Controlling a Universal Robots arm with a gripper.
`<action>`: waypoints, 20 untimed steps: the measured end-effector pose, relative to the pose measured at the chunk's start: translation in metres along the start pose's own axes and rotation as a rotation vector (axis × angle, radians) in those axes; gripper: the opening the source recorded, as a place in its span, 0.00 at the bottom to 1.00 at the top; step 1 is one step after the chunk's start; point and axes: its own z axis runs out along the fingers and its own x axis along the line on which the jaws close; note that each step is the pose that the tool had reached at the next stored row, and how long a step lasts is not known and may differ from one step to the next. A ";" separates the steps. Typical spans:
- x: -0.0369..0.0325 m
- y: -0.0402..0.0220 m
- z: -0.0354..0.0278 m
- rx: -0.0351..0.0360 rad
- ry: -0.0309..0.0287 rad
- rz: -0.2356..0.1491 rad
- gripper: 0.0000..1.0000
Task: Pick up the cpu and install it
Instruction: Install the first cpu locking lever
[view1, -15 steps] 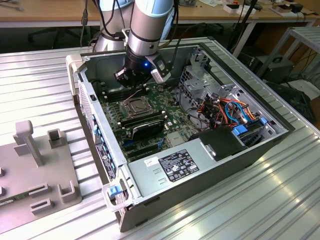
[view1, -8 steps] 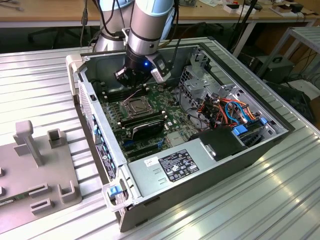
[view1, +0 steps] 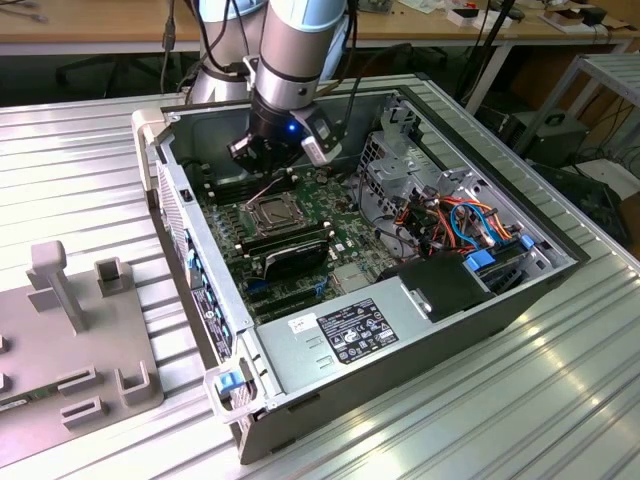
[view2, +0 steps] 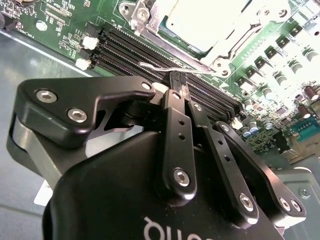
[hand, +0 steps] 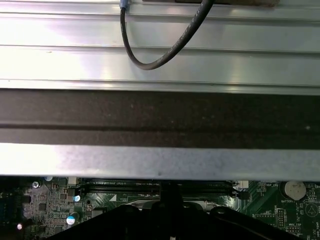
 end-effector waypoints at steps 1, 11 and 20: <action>0.0013 0.0000 0.0000 -0.0001 -0.0029 0.000 0.11; 0.0058 0.0010 -0.0060 0.0001 -0.0320 -0.005 0.11; 0.0064 -0.0009 -0.0063 0.0004 -0.0343 -0.005 0.11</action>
